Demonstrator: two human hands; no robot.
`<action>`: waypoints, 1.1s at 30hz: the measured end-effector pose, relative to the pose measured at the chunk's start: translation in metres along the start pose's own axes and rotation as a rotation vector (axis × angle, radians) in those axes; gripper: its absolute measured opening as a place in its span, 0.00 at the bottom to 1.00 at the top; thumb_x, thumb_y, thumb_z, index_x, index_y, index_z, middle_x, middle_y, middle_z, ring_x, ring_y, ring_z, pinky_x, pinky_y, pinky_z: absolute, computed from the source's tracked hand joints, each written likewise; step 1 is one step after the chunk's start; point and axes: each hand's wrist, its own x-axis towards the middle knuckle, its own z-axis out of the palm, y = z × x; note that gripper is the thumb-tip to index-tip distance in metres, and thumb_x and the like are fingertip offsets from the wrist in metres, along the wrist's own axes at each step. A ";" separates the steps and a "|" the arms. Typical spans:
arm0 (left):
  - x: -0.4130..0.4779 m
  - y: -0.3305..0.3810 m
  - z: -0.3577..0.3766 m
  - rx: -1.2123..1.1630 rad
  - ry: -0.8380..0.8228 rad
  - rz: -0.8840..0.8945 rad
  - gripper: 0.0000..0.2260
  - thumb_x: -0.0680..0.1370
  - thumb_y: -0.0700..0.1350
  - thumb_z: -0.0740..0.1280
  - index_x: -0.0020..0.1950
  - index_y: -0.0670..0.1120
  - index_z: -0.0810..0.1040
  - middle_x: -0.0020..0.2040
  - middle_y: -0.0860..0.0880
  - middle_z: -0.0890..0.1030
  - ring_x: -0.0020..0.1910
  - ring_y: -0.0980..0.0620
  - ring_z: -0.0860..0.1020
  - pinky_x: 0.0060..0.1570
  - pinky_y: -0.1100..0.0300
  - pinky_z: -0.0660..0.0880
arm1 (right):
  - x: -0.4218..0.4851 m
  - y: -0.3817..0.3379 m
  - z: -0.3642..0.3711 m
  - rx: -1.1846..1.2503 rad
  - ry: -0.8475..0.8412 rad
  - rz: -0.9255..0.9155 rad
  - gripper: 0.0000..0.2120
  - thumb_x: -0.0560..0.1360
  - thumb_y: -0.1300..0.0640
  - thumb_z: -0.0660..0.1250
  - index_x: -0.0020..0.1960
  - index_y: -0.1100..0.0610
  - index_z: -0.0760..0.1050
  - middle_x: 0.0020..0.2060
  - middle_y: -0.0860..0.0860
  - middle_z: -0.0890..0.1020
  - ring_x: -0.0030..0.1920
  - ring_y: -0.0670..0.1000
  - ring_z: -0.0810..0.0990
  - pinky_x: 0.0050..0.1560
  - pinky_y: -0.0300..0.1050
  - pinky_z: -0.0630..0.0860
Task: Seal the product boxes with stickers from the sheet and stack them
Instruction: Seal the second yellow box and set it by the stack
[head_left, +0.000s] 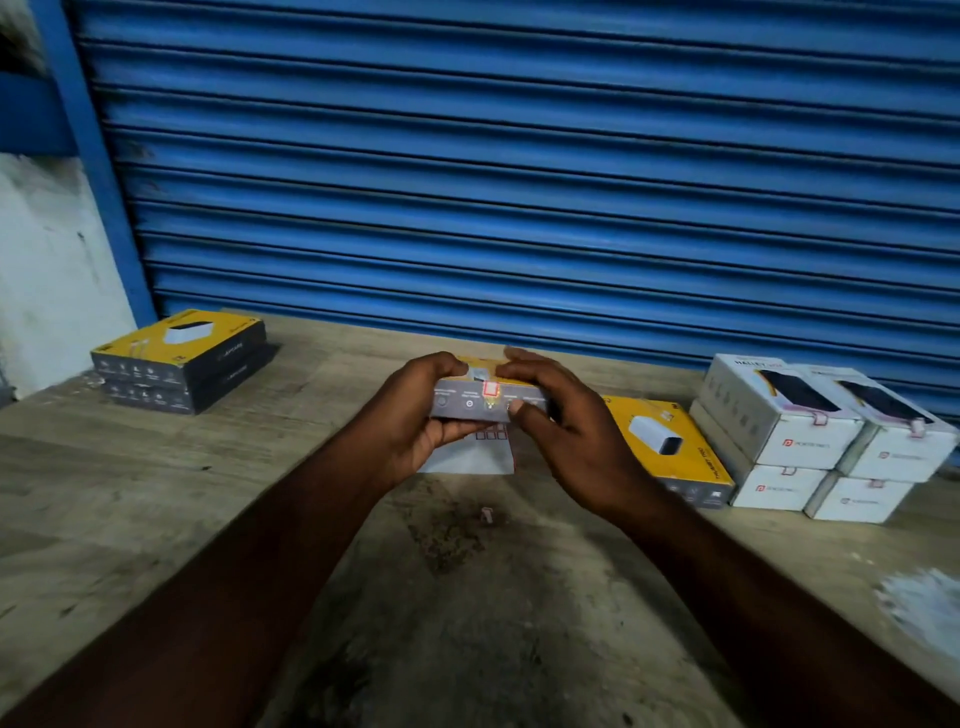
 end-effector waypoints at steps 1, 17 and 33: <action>-0.001 -0.001 0.002 -0.008 -0.015 -0.008 0.08 0.81 0.39 0.60 0.57 0.38 0.74 0.48 0.38 0.80 0.45 0.43 0.81 0.39 0.53 0.84 | -0.003 0.003 0.000 -0.007 0.037 0.003 0.18 0.76 0.58 0.64 0.66 0.57 0.75 0.69 0.49 0.73 0.71 0.42 0.68 0.71 0.38 0.65; 0.004 -0.019 -0.006 0.976 0.118 0.641 0.33 0.67 0.71 0.66 0.66 0.54 0.74 0.54 0.51 0.83 0.48 0.52 0.84 0.52 0.48 0.82 | -0.010 0.009 0.013 0.133 0.286 0.097 0.14 0.75 0.59 0.63 0.58 0.50 0.80 0.62 0.49 0.79 0.66 0.41 0.74 0.70 0.44 0.69; 0.007 -0.019 -0.008 0.590 -0.153 0.413 0.22 0.81 0.41 0.66 0.74 0.51 0.67 0.66 0.50 0.76 0.56 0.52 0.82 0.53 0.52 0.82 | -0.010 0.010 0.007 -0.068 0.328 -0.021 0.13 0.75 0.55 0.72 0.58 0.56 0.82 0.63 0.49 0.79 0.65 0.41 0.75 0.66 0.33 0.68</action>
